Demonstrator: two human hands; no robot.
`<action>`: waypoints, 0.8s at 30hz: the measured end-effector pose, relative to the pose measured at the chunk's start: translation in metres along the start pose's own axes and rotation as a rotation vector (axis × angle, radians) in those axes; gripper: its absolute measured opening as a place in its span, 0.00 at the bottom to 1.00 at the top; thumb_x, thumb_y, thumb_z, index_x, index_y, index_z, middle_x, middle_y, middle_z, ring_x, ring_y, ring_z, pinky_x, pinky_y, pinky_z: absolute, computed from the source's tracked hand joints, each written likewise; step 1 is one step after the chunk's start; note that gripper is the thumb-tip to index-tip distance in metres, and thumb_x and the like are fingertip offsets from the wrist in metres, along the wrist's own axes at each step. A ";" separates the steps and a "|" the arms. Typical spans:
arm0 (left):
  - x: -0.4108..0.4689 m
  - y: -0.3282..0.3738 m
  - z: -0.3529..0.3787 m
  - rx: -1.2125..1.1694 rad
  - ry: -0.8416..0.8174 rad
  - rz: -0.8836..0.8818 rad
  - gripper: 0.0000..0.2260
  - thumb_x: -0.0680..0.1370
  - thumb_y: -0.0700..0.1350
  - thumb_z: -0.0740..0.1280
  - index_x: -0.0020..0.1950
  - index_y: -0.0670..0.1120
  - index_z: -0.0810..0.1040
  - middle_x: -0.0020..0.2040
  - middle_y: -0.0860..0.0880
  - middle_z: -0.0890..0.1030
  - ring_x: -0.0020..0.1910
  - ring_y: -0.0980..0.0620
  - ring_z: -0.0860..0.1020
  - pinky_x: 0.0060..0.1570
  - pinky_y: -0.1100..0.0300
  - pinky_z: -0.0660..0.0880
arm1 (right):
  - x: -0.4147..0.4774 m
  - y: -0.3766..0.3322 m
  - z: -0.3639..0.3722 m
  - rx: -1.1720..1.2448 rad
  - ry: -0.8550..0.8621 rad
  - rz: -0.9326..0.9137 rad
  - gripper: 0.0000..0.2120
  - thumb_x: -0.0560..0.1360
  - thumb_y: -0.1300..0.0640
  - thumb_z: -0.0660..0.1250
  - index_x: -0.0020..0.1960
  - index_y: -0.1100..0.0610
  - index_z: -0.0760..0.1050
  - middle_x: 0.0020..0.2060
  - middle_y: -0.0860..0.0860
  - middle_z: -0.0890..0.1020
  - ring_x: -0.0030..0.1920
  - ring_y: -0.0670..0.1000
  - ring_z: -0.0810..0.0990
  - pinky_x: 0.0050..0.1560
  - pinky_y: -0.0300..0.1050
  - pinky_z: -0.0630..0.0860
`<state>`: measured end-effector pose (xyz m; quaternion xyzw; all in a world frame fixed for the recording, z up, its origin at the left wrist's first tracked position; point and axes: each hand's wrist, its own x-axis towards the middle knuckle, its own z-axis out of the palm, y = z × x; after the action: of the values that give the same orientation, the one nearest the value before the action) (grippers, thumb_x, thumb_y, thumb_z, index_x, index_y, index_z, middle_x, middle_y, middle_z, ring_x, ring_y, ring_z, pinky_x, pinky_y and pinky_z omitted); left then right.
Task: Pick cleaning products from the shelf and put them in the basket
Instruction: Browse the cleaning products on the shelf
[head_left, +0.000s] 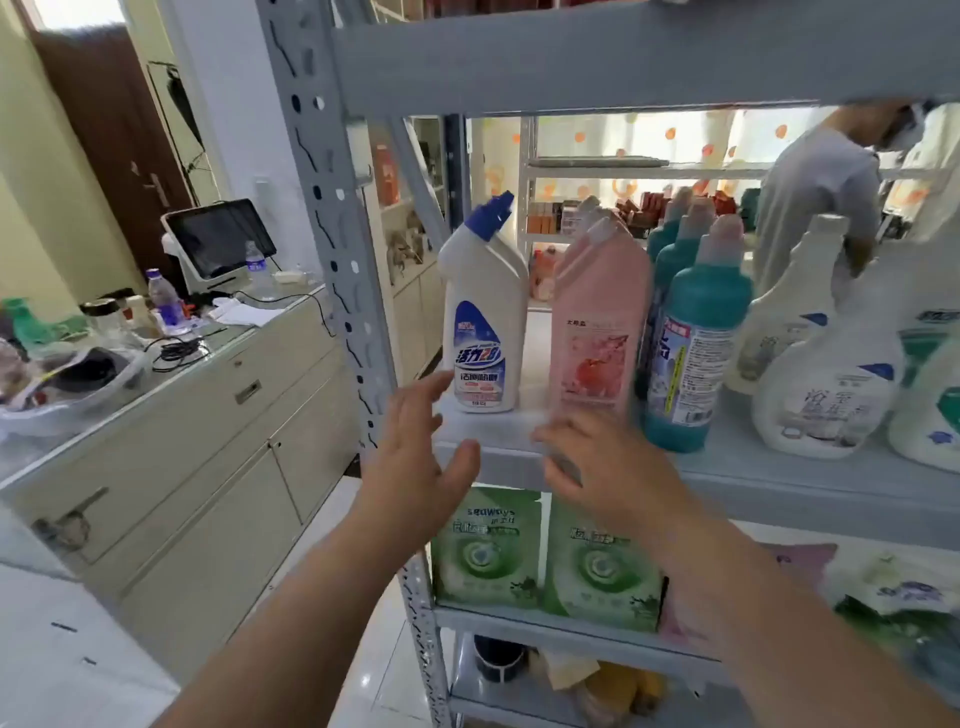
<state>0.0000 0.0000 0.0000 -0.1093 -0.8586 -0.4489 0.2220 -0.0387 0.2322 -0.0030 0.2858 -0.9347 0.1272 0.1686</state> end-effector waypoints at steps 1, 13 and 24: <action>0.014 -0.002 0.003 -0.013 0.042 0.012 0.32 0.78 0.47 0.71 0.77 0.60 0.59 0.71 0.61 0.64 0.66 0.67 0.68 0.65 0.63 0.68 | 0.006 0.000 0.005 -0.027 -0.020 0.008 0.17 0.82 0.48 0.61 0.68 0.48 0.77 0.62 0.47 0.79 0.59 0.47 0.76 0.53 0.38 0.66; 0.109 -0.034 0.034 -0.149 -0.074 -0.294 0.25 0.78 0.47 0.74 0.68 0.56 0.63 0.54 0.62 0.77 0.41 0.69 0.77 0.42 0.73 0.72 | 0.011 0.002 0.045 -0.077 0.198 0.083 0.15 0.75 0.46 0.61 0.54 0.50 0.83 0.47 0.46 0.82 0.49 0.48 0.77 0.48 0.43 0.73; 0.020 -0.001 0.012 -0.320 -0.013 -0.245 0.10 0.78 0.48 0.73 0.57 0.58 0.77 0.50 0.63 0.85 0.46 0.64 0.83 0.44 0.63 0.81 | 0.003 -0.020 0.007 0.898 0.100 0.368 0.33 0.74 0.32 0.69 0.75 0.32 0.60 0.59 0.34 0.77 0.56 0.30 0.77 0.53 0.32 0.76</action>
<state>-0.0210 0.0094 0.0030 -0.0406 -0.7848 -0.6024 0.1397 -0.0305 0.2123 -0.0051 0.1536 -0.8134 0.5590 0.0481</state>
